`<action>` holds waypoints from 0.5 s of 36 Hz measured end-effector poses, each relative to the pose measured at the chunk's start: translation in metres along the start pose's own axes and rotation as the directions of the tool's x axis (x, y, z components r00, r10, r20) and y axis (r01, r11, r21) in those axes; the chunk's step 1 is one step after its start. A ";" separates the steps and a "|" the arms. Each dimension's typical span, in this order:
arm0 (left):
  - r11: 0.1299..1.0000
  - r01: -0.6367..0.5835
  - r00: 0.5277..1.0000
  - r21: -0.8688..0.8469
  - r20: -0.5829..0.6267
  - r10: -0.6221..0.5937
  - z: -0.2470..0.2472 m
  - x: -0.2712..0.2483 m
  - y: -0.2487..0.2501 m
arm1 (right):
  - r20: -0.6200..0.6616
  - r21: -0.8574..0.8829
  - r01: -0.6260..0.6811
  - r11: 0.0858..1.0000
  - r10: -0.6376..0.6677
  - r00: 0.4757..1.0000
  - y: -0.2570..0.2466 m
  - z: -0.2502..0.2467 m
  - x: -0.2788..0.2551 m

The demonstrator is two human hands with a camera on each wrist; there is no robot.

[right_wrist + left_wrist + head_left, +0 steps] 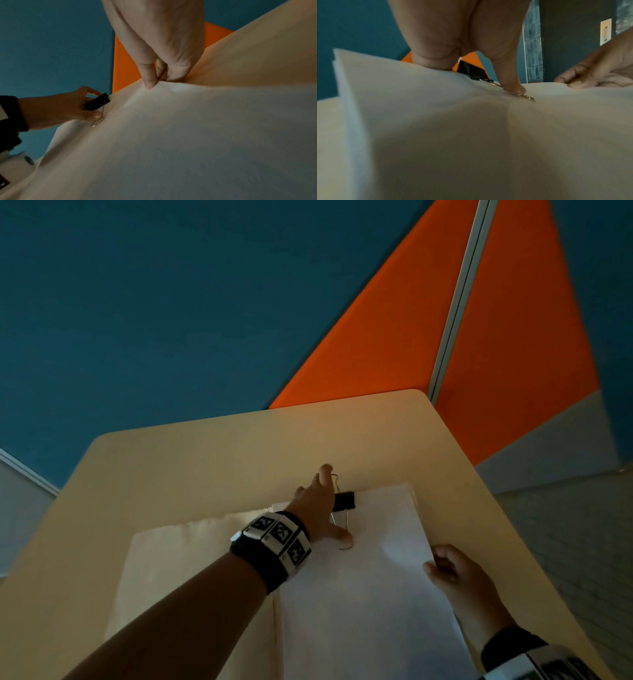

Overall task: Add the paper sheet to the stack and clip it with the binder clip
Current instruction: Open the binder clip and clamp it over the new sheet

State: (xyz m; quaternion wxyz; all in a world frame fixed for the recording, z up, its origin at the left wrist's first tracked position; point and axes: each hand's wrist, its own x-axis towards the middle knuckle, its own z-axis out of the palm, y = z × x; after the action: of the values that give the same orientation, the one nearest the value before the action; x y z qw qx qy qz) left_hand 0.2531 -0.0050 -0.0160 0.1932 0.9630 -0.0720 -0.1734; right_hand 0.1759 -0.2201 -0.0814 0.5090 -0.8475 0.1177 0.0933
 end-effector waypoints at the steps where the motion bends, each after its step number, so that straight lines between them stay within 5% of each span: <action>1: 1.000 0.009 1.000 0.010 0.003 -0.009 -0.001 0.000 0.000 | 0.001 0.002 0.004 1.000 -0.004 1.000 0.000 0.000 -0.001; 11: 0.993 0.018 0.980 0.121 0.194 -0.042 -0.014 0.014 0.001 | 0.002 0.087 0.039 0.995 -0.040 0.999 0.000 0.001 -0.002; 18: 0.999 -0.031 0.957 -0.018 0.288 0.035 -0.030 0.014 -0.001 | 0.001 0.111 0.033 0.993 -0.033 0.999 0.003 0.001 -0.004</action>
State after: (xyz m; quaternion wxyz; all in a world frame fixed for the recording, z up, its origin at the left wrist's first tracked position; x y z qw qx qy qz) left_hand 0.2766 0.0037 0.0052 0.1901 0.9248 -0.1141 -0.3091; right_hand 0.1710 -0.2198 -0.0832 0.5571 -0.8196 0.1078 0.0796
